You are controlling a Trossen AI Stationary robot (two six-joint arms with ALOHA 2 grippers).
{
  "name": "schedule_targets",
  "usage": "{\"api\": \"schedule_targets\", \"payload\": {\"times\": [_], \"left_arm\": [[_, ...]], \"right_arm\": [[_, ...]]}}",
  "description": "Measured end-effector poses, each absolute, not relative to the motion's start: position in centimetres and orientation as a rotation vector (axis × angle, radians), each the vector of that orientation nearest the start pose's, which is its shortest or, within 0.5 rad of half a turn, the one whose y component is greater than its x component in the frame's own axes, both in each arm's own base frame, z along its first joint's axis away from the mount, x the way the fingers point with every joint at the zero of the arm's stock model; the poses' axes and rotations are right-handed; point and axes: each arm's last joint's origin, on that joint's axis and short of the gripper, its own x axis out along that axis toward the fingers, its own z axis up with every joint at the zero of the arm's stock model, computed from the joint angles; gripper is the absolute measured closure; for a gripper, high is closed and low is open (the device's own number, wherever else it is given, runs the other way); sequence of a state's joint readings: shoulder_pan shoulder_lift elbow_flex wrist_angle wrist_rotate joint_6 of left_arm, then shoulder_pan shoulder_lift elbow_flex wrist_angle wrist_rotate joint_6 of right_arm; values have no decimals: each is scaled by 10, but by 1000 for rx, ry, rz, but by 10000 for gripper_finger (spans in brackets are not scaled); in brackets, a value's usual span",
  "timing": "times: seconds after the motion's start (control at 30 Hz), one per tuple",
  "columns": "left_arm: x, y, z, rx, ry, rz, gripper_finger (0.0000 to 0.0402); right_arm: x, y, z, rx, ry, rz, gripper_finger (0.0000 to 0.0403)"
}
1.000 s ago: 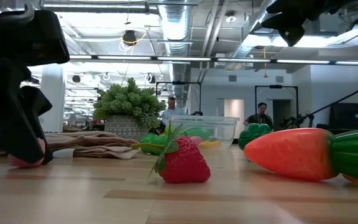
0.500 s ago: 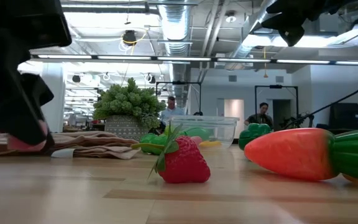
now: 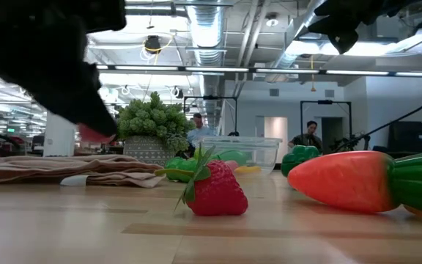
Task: Pick and placing Produce into tupperware
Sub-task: Put the pink peach into the transparent bin
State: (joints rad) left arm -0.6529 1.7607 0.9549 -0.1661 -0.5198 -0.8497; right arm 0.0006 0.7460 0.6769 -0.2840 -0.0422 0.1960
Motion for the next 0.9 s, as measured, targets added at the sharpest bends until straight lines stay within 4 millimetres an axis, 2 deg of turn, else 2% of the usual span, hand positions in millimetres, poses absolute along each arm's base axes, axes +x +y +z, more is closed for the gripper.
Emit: {"api": "schedule_targets", "payload": {"times": [0.37,0.9], "left_arm": [[296,-168,170,-83,862,285,294],[339,-115,204,149,858,301,294]], "right_arm": [[165,1,292,164,356,20,249],[165,2,292,156,357,25,249]]}}
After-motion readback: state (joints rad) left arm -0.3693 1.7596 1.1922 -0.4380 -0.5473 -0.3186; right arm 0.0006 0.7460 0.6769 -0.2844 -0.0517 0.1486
